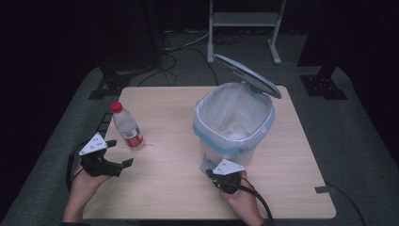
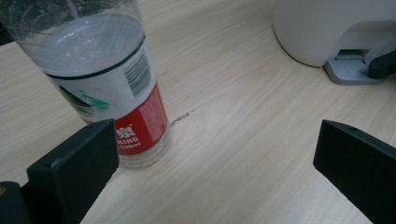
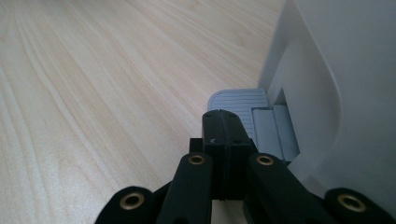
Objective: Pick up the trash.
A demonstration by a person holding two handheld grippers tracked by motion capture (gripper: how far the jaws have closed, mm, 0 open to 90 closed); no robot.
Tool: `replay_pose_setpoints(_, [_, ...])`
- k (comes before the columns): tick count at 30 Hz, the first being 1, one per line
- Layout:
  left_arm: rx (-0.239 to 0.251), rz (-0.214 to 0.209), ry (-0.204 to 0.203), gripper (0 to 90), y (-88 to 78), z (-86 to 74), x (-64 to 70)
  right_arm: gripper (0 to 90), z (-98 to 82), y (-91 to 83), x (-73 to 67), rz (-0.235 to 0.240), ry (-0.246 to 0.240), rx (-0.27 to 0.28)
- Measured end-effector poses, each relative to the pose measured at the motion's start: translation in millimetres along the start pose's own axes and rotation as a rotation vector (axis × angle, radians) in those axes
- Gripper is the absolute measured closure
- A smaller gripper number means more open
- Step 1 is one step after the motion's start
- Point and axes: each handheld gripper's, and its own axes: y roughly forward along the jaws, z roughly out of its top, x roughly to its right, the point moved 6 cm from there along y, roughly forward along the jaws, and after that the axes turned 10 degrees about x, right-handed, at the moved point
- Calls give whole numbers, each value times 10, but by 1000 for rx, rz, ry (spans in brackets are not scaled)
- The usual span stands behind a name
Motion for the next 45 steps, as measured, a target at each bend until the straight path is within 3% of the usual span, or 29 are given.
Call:
replay_pose_setpoints(18, [65,-3,-26,0,-41,92,-319,894,0,1,2,1,3,1])
replay_pose_setpoints(32, [97,-23,-22,0,169,196,-533,894,1,1,4,3,5,2])
replay_pose_setpoints(45, [89,-20,-30,0,307,149,-666,894,1,1,3,3,7,1])
